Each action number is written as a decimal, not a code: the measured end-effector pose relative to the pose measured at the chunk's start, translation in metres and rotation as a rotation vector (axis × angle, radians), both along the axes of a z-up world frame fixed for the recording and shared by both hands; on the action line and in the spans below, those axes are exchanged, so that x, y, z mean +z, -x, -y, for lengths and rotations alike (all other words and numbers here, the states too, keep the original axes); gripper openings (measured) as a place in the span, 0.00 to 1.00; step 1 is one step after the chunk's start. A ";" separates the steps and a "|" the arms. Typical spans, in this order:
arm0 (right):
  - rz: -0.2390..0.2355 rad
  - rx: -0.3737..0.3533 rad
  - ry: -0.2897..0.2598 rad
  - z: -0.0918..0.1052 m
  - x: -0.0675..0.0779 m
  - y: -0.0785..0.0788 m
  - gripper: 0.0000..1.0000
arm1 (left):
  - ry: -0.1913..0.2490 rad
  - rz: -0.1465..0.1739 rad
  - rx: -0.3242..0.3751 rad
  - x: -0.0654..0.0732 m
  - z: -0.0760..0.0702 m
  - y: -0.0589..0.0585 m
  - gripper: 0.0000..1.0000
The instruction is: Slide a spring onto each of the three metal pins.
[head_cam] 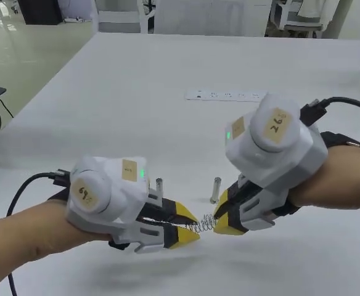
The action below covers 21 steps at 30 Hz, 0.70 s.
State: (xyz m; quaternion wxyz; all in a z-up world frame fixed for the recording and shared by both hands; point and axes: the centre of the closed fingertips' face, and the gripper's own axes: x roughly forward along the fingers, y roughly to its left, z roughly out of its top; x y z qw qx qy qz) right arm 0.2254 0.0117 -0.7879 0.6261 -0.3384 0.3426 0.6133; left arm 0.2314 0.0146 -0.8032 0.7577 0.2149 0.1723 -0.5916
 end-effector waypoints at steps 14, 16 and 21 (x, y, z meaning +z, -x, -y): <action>-0.002 -0.019 -0.097 -0.013 0.017 0.000 0.08 | 0.022 -0.014 0.010 0.002 0.001 0.000 0.02; -0.006 -0.022 -0.093 -0.013 0.016 -0.001 0.08 | 0.021 -0.012 0.011 0.002 0.001 0.000 0.02; -0.018 -0.027 -0.091 -0.012 0.013 0.000 0.08 | 0.015 -0.016 0.006 0.001 0.000 0.001 0.02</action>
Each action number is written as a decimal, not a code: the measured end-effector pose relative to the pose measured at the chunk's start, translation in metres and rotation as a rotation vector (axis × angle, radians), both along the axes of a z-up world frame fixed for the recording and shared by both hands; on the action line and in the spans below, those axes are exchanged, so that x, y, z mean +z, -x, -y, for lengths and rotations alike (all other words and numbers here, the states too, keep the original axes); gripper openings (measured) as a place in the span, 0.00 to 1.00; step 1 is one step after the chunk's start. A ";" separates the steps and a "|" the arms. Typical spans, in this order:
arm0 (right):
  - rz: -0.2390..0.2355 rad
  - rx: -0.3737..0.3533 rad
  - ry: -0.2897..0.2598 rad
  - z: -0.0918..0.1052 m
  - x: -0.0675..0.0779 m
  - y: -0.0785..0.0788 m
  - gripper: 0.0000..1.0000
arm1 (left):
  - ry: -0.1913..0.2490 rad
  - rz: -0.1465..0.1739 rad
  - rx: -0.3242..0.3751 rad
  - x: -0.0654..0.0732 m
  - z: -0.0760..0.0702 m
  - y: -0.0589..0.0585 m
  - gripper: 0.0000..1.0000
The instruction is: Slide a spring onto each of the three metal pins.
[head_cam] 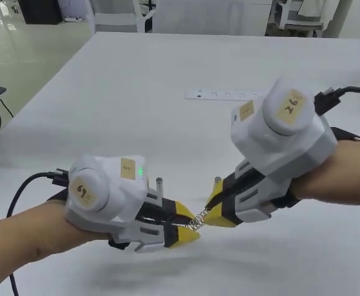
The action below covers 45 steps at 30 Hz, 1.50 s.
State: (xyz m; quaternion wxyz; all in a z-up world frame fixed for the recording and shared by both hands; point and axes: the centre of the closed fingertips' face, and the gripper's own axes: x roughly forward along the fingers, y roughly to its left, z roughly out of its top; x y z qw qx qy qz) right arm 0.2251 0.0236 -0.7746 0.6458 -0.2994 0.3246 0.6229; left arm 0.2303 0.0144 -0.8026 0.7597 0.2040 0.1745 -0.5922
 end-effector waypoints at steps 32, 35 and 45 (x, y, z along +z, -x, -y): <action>-0.021 0.000 -0.020 -0.006 -0.005 0.003 0.09 | 0.061 0.001 0.004 0.016 0.010 0.001 0.03; -0.018 -0.003 -0.016 -0.005 -0.005 0.002 0.09 | 0.062 -0.013 0.012 0.015 0.009 0.001 0.05; -0.007 -0.022 -0.002 0.002 -0.005 -0.004 0.09 | 0.065 -0.097 0.061 0.008 0.000 0.002 0.25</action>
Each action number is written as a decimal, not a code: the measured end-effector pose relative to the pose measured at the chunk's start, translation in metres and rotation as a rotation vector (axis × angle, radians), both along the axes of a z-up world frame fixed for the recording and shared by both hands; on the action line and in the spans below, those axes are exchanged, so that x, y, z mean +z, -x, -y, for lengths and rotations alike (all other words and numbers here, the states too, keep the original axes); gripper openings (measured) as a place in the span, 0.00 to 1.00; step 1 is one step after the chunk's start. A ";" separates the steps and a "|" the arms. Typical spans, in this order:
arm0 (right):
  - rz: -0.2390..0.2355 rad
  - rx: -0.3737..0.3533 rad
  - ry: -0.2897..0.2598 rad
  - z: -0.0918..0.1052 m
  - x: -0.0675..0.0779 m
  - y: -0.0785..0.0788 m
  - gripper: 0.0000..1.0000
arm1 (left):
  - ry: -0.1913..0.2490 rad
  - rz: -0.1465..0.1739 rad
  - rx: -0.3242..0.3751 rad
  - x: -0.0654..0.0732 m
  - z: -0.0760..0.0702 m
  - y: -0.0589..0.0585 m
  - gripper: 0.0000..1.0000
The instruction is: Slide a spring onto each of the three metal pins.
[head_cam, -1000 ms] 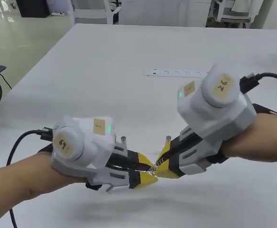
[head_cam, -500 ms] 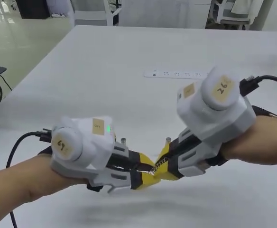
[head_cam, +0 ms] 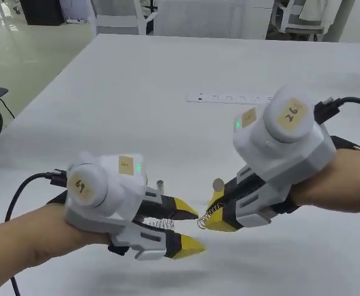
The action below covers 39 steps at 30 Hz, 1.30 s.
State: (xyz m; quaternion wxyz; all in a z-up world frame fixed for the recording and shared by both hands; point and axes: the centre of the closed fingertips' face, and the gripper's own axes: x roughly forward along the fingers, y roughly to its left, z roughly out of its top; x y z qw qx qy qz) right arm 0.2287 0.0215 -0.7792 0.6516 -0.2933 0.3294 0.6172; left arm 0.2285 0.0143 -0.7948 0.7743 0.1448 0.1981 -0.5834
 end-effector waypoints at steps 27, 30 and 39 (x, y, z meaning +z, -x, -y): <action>0.008 -0.037 0.031 0.024 -0.001 -0.009 0.09 | 0.001 -0.065 0.149 -0.009 -0.046 -0.007 0.46; 0.008 -0.044 0.037 0.028 -0.002 -0.009 0.09 | 0.016 -0.061 0.180 -0.006 -0.051 -0.010 0.48; 0.007 -0.070 0.046 0.041 -0.002 -0.011 0.09 | 0.046 -0.056 0.266 -0.005 -0.067 -0.018 0.52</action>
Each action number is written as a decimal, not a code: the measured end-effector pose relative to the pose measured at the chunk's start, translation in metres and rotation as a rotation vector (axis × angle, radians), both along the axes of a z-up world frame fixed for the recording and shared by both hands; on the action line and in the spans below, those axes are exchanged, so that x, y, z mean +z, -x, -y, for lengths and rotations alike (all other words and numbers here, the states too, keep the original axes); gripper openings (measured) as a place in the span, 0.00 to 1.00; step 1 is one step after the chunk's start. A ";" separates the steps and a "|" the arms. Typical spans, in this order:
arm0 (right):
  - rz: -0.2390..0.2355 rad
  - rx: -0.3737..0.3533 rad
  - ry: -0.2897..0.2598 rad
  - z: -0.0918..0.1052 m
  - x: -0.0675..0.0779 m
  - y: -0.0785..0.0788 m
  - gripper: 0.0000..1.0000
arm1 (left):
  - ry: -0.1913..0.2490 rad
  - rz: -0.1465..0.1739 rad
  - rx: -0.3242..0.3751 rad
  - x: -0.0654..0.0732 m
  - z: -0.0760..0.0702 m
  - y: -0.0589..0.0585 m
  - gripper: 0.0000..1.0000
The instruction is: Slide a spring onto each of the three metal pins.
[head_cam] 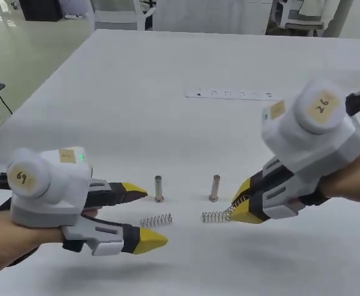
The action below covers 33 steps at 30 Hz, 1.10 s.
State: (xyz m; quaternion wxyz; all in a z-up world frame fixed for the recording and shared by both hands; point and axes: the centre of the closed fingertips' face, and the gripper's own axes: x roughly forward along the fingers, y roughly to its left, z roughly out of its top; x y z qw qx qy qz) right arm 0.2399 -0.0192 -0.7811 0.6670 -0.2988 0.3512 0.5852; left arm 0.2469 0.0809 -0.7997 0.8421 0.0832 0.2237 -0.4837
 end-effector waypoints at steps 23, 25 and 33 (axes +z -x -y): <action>0.013 -0.059 0.050 0.039 0.009 -0.011 0.09 | -0.003 0.005 0.090 -0.008 -0.012 0.001 0.65; 0.016 -0.067 0.057 0.045 0.011 -0.014 0.09 | 0.005 0.005 0.090 -0.008 -0.010 0.001 0.65; 0.043 -0.107 0.084 0.068 0.020 -0.033 0.09 | 0.006 0.008 0.095 -0.007 -0.009 -0.001 0.66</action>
